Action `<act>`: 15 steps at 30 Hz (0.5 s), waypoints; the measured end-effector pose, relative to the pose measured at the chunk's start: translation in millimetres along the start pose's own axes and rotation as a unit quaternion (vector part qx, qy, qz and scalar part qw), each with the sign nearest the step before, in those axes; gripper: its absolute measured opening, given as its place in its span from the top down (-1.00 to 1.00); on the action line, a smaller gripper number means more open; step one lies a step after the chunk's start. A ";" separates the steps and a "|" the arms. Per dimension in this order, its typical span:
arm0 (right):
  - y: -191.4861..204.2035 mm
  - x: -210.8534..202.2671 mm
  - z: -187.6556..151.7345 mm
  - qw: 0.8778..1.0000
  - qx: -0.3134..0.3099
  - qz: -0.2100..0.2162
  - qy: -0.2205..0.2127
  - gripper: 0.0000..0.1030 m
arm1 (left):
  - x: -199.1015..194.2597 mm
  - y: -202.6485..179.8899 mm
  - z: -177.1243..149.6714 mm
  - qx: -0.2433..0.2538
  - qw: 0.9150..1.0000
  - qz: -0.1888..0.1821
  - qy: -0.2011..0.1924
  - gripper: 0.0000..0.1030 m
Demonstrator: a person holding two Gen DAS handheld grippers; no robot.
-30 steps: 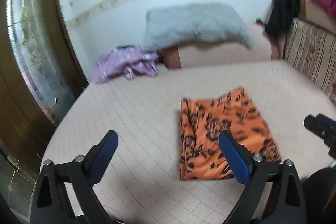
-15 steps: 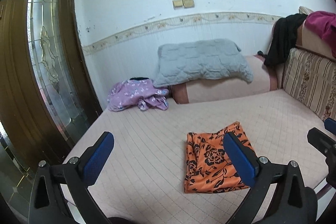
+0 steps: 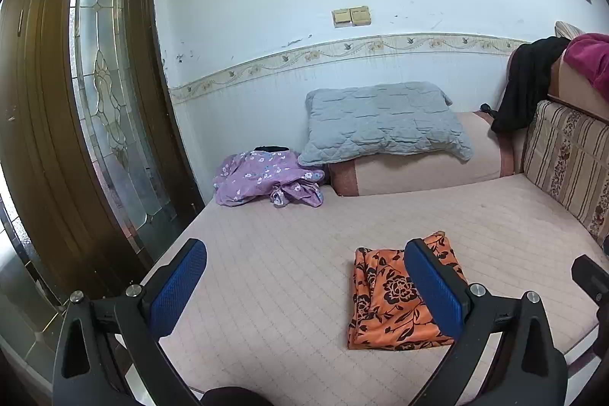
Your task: Fold small clothes
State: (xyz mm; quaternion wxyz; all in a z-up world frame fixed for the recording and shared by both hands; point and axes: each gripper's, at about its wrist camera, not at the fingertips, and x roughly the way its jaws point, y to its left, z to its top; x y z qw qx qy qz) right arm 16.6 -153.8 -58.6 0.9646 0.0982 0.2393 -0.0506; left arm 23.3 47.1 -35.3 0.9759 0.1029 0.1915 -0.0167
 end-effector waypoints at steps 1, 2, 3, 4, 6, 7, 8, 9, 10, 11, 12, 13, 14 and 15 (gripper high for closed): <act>1.6 -1.1 -0.4 1.000 -0.002 -0.001 0.000 -0.50 | -1.2 0.5 0.0 0.002 1.000 0.001 0.000 -1.00; 3.4 -2.8 -0.3 1.000 -0.004 -0.001 -0.002 -0.50 | -2.7 1.1 0.0 0.003 1.000 0.002 -0.001 -1.00; 4.1 -3.8 0.2 1.000 -0.006 -0.001 -0.003 -0.50 | -4.1 2.2 0.2 0.004 1.000 0.003 -0.001 -1.00; 4.1 -4.0 0.6 1.000 -0.008 -0.001 -0.004 -0.50 | -5.5 2.9 0.4 0.004 1.000 0.004 -0.002 -1.00; 6.4 -7.2 1.5 1.000 -0.014 -0.004 -0.007 -0.50 | -8.9 5.8 0.6 0.003 1.000 0.004 -0.002 -1.00; 7.2 -7.9 1.9 1.000 -0.015 -0.005 -0.008 -0.50 | -10.3 7.1 0.6 0.001 1.000 0.004 -0.002 -1.00; 7.9 -9.5 2.5 1.000 -0.018 -0.005 -0.009 -0.50 | -12.5 9.1 0.8 0.000 1.000 0.004 -0.002 -1.00; 8.3 -10.4 3.3 1.000 -0.019 -0.005 -0.010 -0.50 | -13.8 11.1 1.2 -0.001 1.000 0.004 -0.003 -1.00; 8.7 -11.2 3.6 1.000 -0.019 -0.004 -0.010 -0.50 | -15.7 12.4 1.6 -0.001 1.000 0.006 -0.004 -1.00; 9.1 -12.8 4.1 1.000 -0.019 -0.004 -0.011 -0.50 | -17.6 13.6 1.8 -0.001 1.000 0.008 -0.006 -1.00; 9.5 -14.1 4.5 1.000 -0.020 -0.004 -0.012 -0.50 | -19.8 15.1 2.0 -0.002 1.000 0.009 -0.008 -1.00; 10.0 -14.6 4.6 1.000 -0.020 -0.004 -0.012 -0.50 | -21.2 16.0 2.2 -0.002 1.000 0.010 -0.009 -1.00; 10.4 -15.4 5.0 1.000 -0.021 -0.004 -0.013 -0.50 | -22.7 17.2 2.9 -0.002 1.000 0.011 -0.010 -1.00; 11.2 -16.5 5.4 1.000 -0.022 -0.004 -0.013 -0.50 | -24.4 18.2 3.1 -0.003 1.000 0.012 -0.011 -1.00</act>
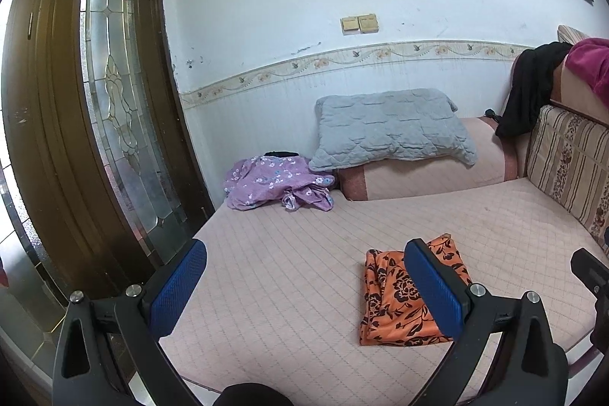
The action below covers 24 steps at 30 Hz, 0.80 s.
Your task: Fold small clothes
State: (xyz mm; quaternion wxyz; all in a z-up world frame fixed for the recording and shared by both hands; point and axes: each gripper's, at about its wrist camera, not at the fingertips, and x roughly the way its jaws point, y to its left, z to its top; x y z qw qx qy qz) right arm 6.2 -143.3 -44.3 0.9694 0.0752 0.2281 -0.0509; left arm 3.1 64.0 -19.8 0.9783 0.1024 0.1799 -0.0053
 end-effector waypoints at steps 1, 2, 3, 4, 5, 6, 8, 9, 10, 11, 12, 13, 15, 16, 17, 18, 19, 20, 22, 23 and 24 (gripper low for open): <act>0.8 -0.8 0.5 1.000 -0.001 0.000 0.000 -0.50 | -1.6 0.7 0.2 -0.001 1.000 0.001 -0.001 -1.00; 1.7 -1.9 0.7 1.000 -0.001 -0.001 0.000 -0.50 | -3.3 2.1 0.4 -0.001 1.000 0.002 -0.003 -1.00; 2.4 -2.9 1.1 1.000 -0.002 0.000 0.000 -0.50 | -4.2 2.5 0.7 -0.001 1.000 0.003 -0.003 -1.00; 3.2 -3.2 1.4 1.000 -0.002 0.000 0.000 -0.50 | -4.9 3.3 0.7 0.000 1.000 0.003 -0.003 -1.00; 3.9 -3.7 1.8 1.000 -0.002 0.001 0.000 -0.50 | -5.7 3.9 0.8 0.001 1.000 0.003 -0.003 -1.00; 5.0 -4.5 1.6 1.000 -0.002 0.001 0.000 -0.50 | -6.4 4.6 0.5 0.002 1.000 0.003 -0.004 -1.00; 4.8 -4.7 2.6 1.000 -0.002 0.003 0.001 -0.50 | -7.6 5.8 0.5 0.003 1.000 0.004 -0.004 -1.00; 5.9 -5.0 2.4 1.000 -0.002 0.003 0.001 -0.50 | -7.7 5.7 0.6 0.003 1.000 0.004 -0.004 -1.00; 6.7 -5.0 2.7 1.000 -0.003 0.004 0.001 -0.50 | -7.9 6.6 0.7 0.002 1.000 0.005 -0.004 -1.00; 7.3 -5.0 3.1 1.000 -0.003 0.004 0.001 -0.50 | -8.6 7.7 0.6 0.001 1.000 0.006 -0.005 -1.00; 8.4 -5.4 3.6 1.000 -0.005 0.005 0.000 -0.50 | -8.7 8.8 0.9 0.000 1.000 0.007 -0.005 -1.00; 9.6 -6.5 3.5 1.000 -0.005 0.005 0.000 -0.50 | -8.4 9.7 1.0 -0.001 1.000 0.008 -0.005 -1.00; 11.4 -7.0 4.3 1.000 -0.007 0.006 -0.001 -0.50 | -8.4 12.4 1.2 -0.003 1.000 0.010 -0.005 -1.00; 12.4 -6.9 4.4 1.000 -0.008 0.006 -0.002 -0.50 | -8.3 13.6 1.2 -0.005 1.000 0.011 -0.005 -1.00; 12.9 -6.9 4.4 1.000 -0.009 0.006 -0.002 -0.50 | -8.2 15.1 1.0 -0.006 1.000 0.011 -0.005 -1.00; 13.8 -7.0 4.5 1.000 -0.009 0.006 -0.002 -0.50 | -8.0 16.7 0.8 -0.008 1.000 0.012 -0.004 -1.00; 13.9 -6.8 4.5 1.000 -0.010 0.006 -0.002 -0.50 | -7.6 17.9 0.6 -0.009 1.000 0.012 -0.003 -1.00; 15.5 -7.3 4.4 1.000 -0.011 0.006 -0.002 -0.50 | -7.4 18.6 0.7 -0.010 1.000 0.012 -0.003 -1.00; 17.4 -7.4 4.4 1.000 -0.013 0.005 -0.002 -0.50 | -7.0 19.2 0.7 -0.011 1.000 0.013 -0.002 -1.00; 18.0 -7.4 4.6 1.000 -0.014 0.005 -0.001 -0.50 | -6.8 19.7 0.6 -0.011 1.000 0.013 -0.002 -1.00; 18.8 -7.8 4.6 1.000 -0.014 0.005 -0.001 -0.50 | -6.7 20.3 0.5 -0.011 1.000 0.013 -0.002 -1.00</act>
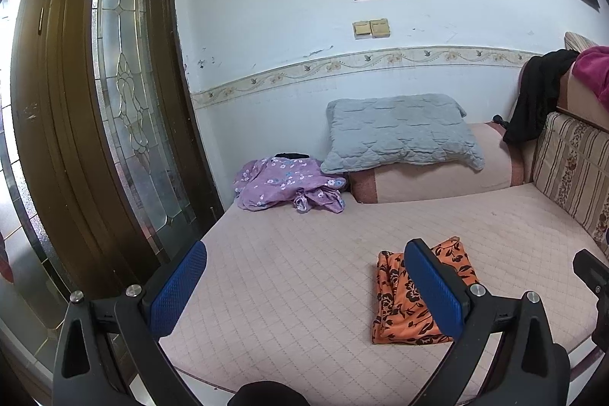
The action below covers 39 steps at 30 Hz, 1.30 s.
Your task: Fold small clothes
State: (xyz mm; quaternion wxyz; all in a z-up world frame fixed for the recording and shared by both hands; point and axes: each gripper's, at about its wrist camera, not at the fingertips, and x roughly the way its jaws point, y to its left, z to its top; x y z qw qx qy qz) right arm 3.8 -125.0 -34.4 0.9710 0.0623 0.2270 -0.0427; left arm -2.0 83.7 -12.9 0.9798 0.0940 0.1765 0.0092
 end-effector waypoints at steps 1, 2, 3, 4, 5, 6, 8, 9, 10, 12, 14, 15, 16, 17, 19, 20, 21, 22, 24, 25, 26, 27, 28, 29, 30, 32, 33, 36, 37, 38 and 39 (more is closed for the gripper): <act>0.6 -0.5 0.5 1.000 0.000 0.000 0.000 -0.50 | 0.1 0.1 0.0 0.000 1.000 0.000 0.000 -1.00; 1.2 -0.9 0.8 1.000 -0.001 0.000 0.000 -0.50 | 0.1 0.2 0.0 0.000 1.000 0.000 0.000 -1.00; 1.9 -1.4 0.8 1.000 -0.001 0.000 -0.001 -0.50 | 0.1 0.3 0.0 0.000 1.000 0.000 0.000 -1.00; 2.6 -2.0 0.9 1.000 -0.002 -0.001 -0.001 -0.50 | 0.5 1.3 -0.6 0.000 1.000 0.000 0.001 -1.00; 3.5 -2.6 0.9 1.000 -0.003 -0.002 -0.001 -0.50 | 0.5 2.2 -0.9 0.000 1.000 0.000 0.001 -1.00; 4.3 -3.2 0.8 1.000 -0.004 -0.002 -0.001 -0.50 | 0.6 3.3 -1.2 0.000 1.000 -0.001 0.001 -1.00; 4.0 -3.2 0.9 1.000 -0.004 -0.002 -0.001 -0.50 | 0.6 3.5 -1.1 0.000 1.000 -0.001 0.001 -1.00; 4.3 -3.5 0.9 1.000 -0.004 -0.002 -0.001 -0.50 | 0.5 3.6 -1.1 0.000 1.000 -0.001 0.001 -1.00; 4.0 -3.3 0.9 1.000 -0.004 -0.002 -0.001 -0.50 | 0.5 4.0 -1.2 0.000 1.000 -0.001 0.001 -1.00; 5.2 -4.6 1.4 1.000 -0.006 -0.004 -0.003 -0.50 | 0.3 4.4 -1.5 -0.001 1.000 -0.001 0.001 -1.00; 5.7 -6.4 1.5 1.000 -0.006 -0.005 -0.004 -0.50 | -1.1 5.7 -2.6 -0.002 1.000 -0.002 0.001 -1.00; 6.4 -7.4 1.6 1.000 -0.007 -0.005 -0.004 -0.50 | -2.2 6.0 -3.0 -0.002 1.000 -0.003 0.001 -1.00; 6.7 -8.3 2.1 1.000 -0.008 -0.006 -0.004 -0.50 | -2.8 6.6 -3.3 -0.003 1.000 -0.004 0.001 -1.00; 7.1 -9.0 2.6 1.000 -0.009 -0.006 -0.005 -0.50 | -3.8 6.6 -3.7 -0.003 1.000 -0.005 0.001 -1.00; 8.0 -11.4 3.0 1.000 -0.009 -0.006 -0.007 -0.50 | -6.7 6.4 -4.3 -0.002 1.000 -0.006 -0.002 -1.00; 8.5 -12.8 3.2 1.000 -0.008 -0.006 -0.009 -0.50 | -8.1 6.5 -4.5 -0.001 1.000 -0.006 -0.003 -1.00; 8.9 -14.5 3.4 1.000 -0.008 -0.006 -0.010 -0.50 | -9.9 6.5 -4.5 0.001 1.000 -0.006 -0.005 -1.00; 8.7 -15.2 3.5 1.000 -0.008 -0.006 -0.011 -0.50 | -11.3 7.1 -4.1 0.001 1.000 -0.007 -0.006 -1.00; 7.9 -17.0 4.3 1.000 -0.009 -0.006 -0.012 -0.50 | -14.2 7.8 -3.4 0.001 1.000 -0.007 -0.010 -1.00; 7.1 -16.9 4.7 1.000 -0.009 -0.006 -0.013 -0.50 | -15.4 8.2 -3.2 0.000 1.000 -0.007 -0.011 -1.00; 7.5 -17.7 4.3 1.000 -0.009 -0.006 -0.013 -0.50 | -16.6 8.5 -2.9 -0.001 1.000 -0.006 -0.011 -1.00; 7.2 -18.5 4.3 1.000 -0.009 -0.006 -0.013 -0.50 | -17.8 9.0 -2.5 -0.001 1.000 -0.007 -0.012 -1.00; 7.5 -19.9 4.2 1.000 -0.009 -0.007 -0.014 -0.50 | -18.6 8.8 -2.2 -0.001 1.000 -0.006 -0.012 -1.00; 7.2 -21.2 4.6 1.000 -0.008 -0.007 -0.015 -0.50 | -19.8 8.8 -2.0 -0.001 1.000 -0.006 -0.013 -1.00; 6.4 -22.9 4.9 1.000 -0.007 -0.006 -0.016 -0.50 | -21.4 8.9 -1.6 0.000 1.000 -0.005 -0.014 -1.00; 5.6 -25.5 5.7 1.000 -0.005 -0.006 -0.019 -0.50 | -24.0 9.0 -1.2 0.001 1.000 -0.006 -0.017 -1.00; 5.6 -27.8 5.5 1.000 -0.004 -0.006 -0.022 -0.50 | -25.7 8.6 -1.0 0.001 1.000 -0.006 -0.019 -1.00; 5.0 -31.1 5.4 1.000 -0.004 -0.007 -0.024 -0.50 | -29.9 8.4 0.0 0.003 1.000 -0.007 -0.023 -1.00; 4.7 -32.3 5.1 1.000 -0.004 -0.007 -0.025 -0.50 | -31.7 8.3 0.7 0.002 1.000 -0.007 -0.024 -1.00; 4.9 -33.1 5.2 1.000 -0.004 -0.007 -0.025 -0.50 | -32.8 8.1 0.9 0.002 1.000 -0.008 -0.025 -1.00; 4.9 -33.6 5.4 1.000 -0.004 -0.007 -0.026 -0.50 | -34.4 7.9 1.2 0.003 1.000 -0.009 -0.026 -1.00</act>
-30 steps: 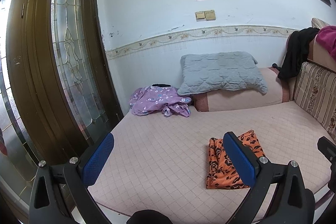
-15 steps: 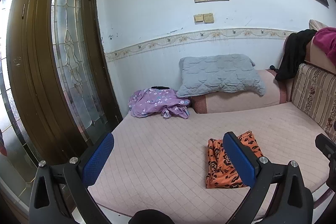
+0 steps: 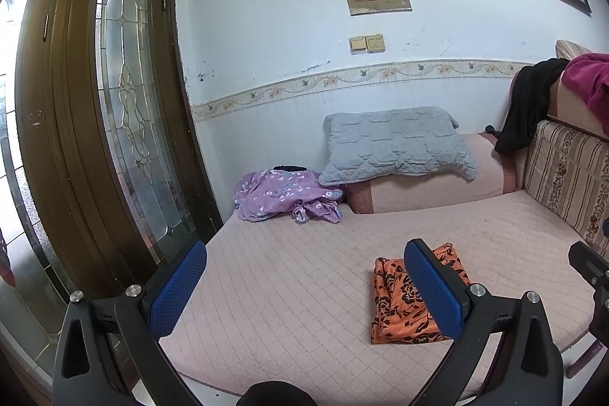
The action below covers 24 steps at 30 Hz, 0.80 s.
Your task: Fold small clothes
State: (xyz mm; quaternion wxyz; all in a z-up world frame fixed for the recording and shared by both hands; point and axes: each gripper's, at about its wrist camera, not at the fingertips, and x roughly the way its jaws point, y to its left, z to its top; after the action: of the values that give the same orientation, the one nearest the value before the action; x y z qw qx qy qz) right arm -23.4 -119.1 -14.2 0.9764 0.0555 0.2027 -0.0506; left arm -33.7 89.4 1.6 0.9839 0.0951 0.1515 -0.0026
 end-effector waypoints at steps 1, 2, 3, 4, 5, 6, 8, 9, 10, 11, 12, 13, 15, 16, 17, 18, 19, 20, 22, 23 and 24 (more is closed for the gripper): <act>-0.3 -1.4 0.2 1.000 0.000 0.000 -0.001 -0.50 | -1.2 0.1 0.3 0.000 1.000 0.000 -0.001 -1.00; -0.1 -2.9 0.1 1.000 0.000 -0.001 -0.003 -0.50 | -2.3 0.3 0.7 0.000 1.000 0.000 -0.003 -1.00; -0.2 -4.1 0.4 1.000 0.000 -0.001 -0.004 -0.50 | -3.5 0.8 1.3 0.000 1.000 -0.001 -0.004 -1.00; -0.1 -5.7 0.5 1.000 0.001 -0.002 -0.005 -0.50 | -4.7 0.8 1.6 0.001 1.000 -0.002 -0.006 -1.00; 0.0 -7.3 0.9 1.000 0.001 -0.002 -0.007 -0.50 | -6.1 0.9 2.0 0.001 1.000 -0.002 -0.007 -1.00; 0.0 -9.0 1.4 1.000 0.001 -0.002 -0.008 -0.50 | -7.1 0.9 2.3 0.001 1.000 -0.002 -0.008 -1.00; 0.5 -11.3 2.3 1.000 0.001 -0.003 -0.010 -0.50 | -8.5 2.3 2.5 0.001 1.000 -0.003 -0.009 -1.00; 0.9 -12.5 2.6 1.000 0.000 -0.003 -0.011 -0.50 | -9.5 3.2 2.5 0.000 1.000 -0.002 -0.010 -1.00; 1.4 -13.4 2.9 1.000 0.000 -0.003 -0.011 -0.50 | -9.9 3.9 2.5 0.000 1.000 -0.002 -0.010 -1.00; 1.9 -13.9 3.3 1.000 -0.001 -0.002 -0.012 -0.50 | -10.3 4.6 2.6 -0.001 1.000 -0.002 -0.010 -1.00; 2.2 -14.2 3.6 1.000 -0.001 -0.002 -0.012 -0.50 | -10.6 4.1 2.2 -0.002 1.000 -0.001 -0.011 -1.00; 2.8 -14.3 3.7 1.000 -0.002 -0.002 -0.012 -0.50 | -10.6 4.6 2.0 -0.002 1.000 -0.001 -0.010 -1.00; 4.3 -13.9 3.8 1.000 -0.004 0.000 -0.010 -0.50 | -10.2 4.8 1.8 -0.002 1.000 -0.001 -0.009 -1.00; 5.3 -14.3 3.4 1.000 -0.004 0.000 -0.010 -0.50 | -9.6 5.1 1.9 -0.002 1.000 0.000 -0.009 -1.00; 5.7 -13.6 3.8 1.000 -0.006 0.001 -0.009 -0.50 | -9.0 5.4 1.8 -0.002 1.000 0.000 -0.008 -1.00; 6.3 -13.1 4.0 1.000 -0.007 0.001 -0.009 -0.50 | -8.3 5.6 1.8 -0.002 1.000 0.000 -0.008 -1.00; 7.0 -12.7 3.9 1.000 -0.009 0.001 -0.009 -0.50 | -7.7 5.8 1.7 -0.002 1.000 0.000 -0.007 -1.00; 7.6 -12.4 3.8 1.000 -0.009 0.002 -0.008 -0.50 | -7.6 5.5 1.7 -0.002 1.000 0.000 -0.007 -1.00; 8.3 -11.4 3.7 1.000 -0.010 0.002 -0.008 -0.50 | -7.5 5.6 1.7 -0.002 1.000 0.000 -0.007 -1.00; 8.5 -10.4 3.9 1.000 -0.010 0.003 -0.008 -0.50 | -7.5 5.6 1.6 -0.003 1.000 0.000 -0.007 -1.00; 8.7 -9.6 4.0 1.000 -0.010 0.003 -0.007 -0.50 | -6.5 5.7 1.6 -0.004 1.000 0.000 -0.007 -1.00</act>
State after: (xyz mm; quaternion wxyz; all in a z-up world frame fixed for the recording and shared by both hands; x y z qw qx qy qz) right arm -29.6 -110.3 -5.9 0.9785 0.0458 0.1958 -0.0462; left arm -39.2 94.6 6.1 0.9852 0.0916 0.1448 -0.0029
